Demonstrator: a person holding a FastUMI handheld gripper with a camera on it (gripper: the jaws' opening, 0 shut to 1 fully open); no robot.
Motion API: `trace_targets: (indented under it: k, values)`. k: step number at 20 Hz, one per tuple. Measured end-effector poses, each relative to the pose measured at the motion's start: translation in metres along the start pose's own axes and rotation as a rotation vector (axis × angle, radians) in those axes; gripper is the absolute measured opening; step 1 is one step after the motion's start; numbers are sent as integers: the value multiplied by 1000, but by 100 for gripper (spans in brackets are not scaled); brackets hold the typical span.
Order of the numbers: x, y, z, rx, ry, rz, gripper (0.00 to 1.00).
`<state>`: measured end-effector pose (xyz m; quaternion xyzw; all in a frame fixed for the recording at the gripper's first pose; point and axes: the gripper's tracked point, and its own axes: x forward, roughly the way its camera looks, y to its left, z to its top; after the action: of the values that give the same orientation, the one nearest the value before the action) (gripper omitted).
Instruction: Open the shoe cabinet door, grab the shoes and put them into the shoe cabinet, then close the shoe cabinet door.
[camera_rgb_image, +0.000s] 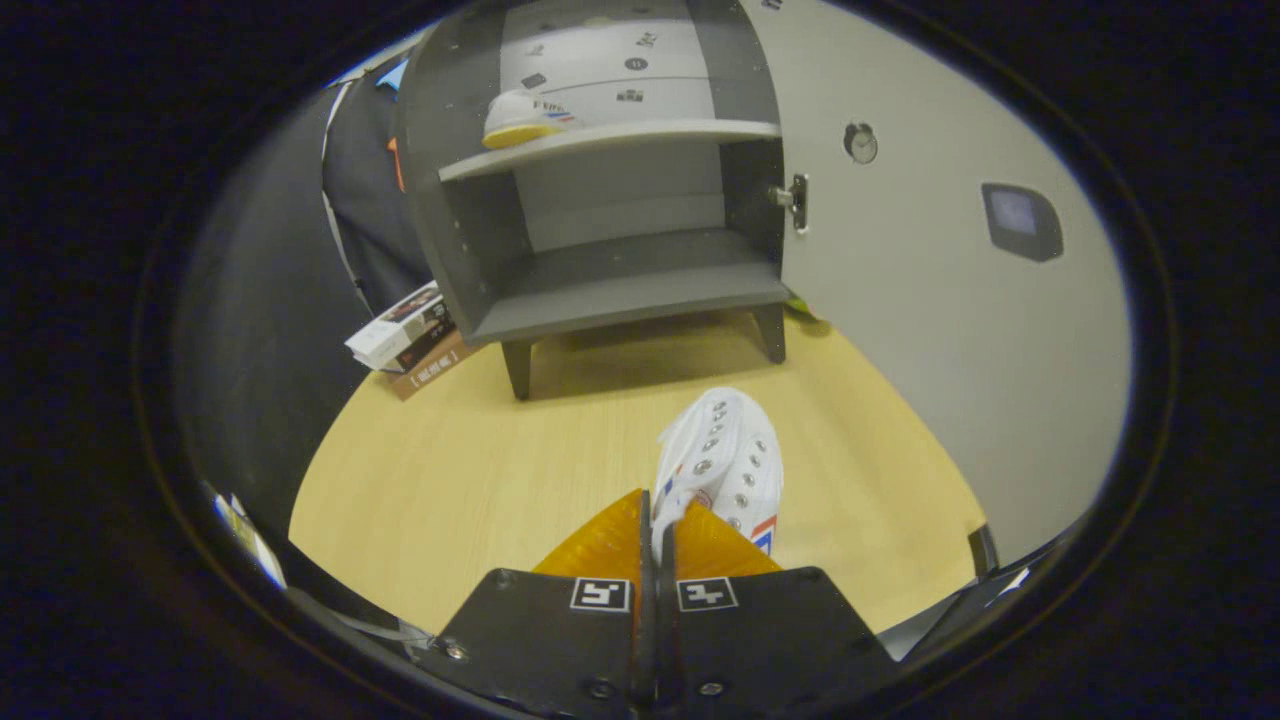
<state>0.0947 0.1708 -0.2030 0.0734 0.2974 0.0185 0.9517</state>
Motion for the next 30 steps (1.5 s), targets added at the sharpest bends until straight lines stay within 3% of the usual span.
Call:
trace_targets:
  k: [7,13,21,30]
  values:
    - [-56,21,126,-45,-180,41,4]
    - [-73,36,249,-117,-360,56,4]
    - [-18,45,368,-173,-423,57,4]
    - [88,64,394,-214,-314,74,4]
